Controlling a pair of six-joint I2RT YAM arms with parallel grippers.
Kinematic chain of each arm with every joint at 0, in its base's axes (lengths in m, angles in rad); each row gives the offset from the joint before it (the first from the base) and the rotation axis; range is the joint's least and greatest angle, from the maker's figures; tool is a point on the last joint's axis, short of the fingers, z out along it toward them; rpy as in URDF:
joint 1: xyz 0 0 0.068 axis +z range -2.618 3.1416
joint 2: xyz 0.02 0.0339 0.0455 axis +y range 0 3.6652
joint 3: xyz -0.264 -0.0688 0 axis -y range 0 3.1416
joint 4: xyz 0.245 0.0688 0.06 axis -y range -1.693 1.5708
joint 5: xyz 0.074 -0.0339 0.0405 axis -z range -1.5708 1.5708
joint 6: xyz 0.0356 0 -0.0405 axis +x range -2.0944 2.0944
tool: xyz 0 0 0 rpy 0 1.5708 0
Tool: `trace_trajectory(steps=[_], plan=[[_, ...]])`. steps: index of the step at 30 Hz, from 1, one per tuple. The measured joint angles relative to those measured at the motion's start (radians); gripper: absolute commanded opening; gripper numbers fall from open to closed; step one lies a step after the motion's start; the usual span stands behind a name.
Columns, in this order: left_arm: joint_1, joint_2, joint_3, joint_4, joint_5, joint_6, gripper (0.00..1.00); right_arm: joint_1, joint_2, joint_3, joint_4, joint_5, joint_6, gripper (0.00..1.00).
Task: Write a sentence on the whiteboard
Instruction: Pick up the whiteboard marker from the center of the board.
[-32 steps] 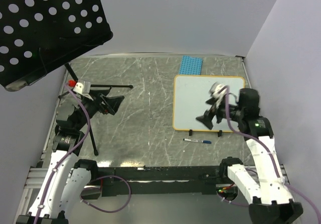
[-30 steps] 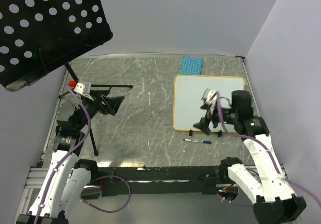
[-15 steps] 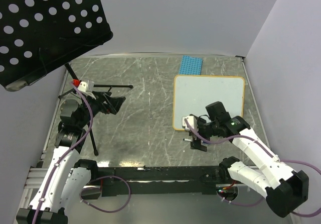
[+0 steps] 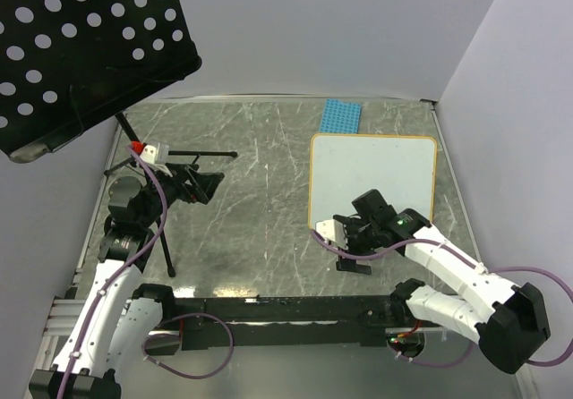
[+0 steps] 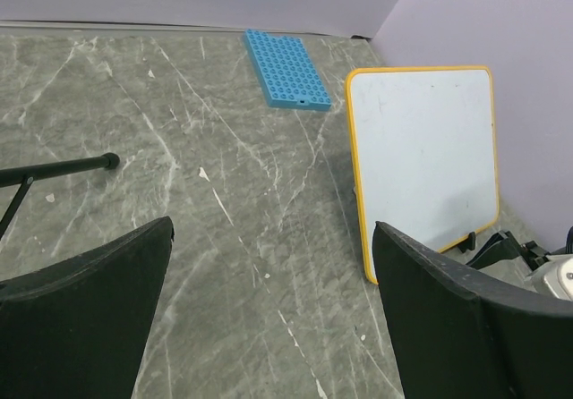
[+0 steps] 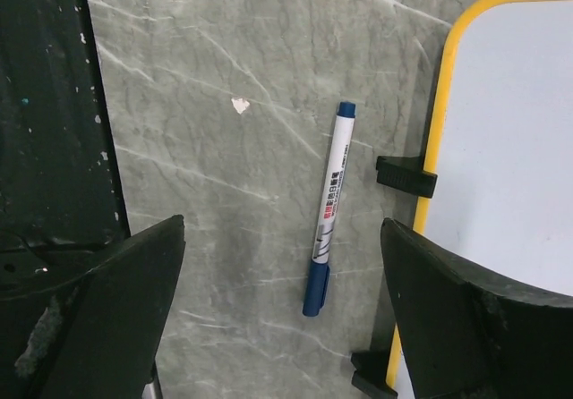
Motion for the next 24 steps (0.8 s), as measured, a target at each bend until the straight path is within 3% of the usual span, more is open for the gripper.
trace_trajectory(steps=[3,9,24], plan=[[0.000,0.001,0.000,-0.003,0.000,0.000,0.97,0.001,0.018,0.000,0.010,-0.003,0.005,0.88],[0.000,0.001,0.000,-0.004,0.001,0.001,0.97,0.031,0.120,0.000,0.058,0.013,0.048,0.64],[0.000,0.001,0.000,-0.003,0.010,0.000,0.97,0.037,0.342,0.000,0.131,0.121,0.127,0.38]])
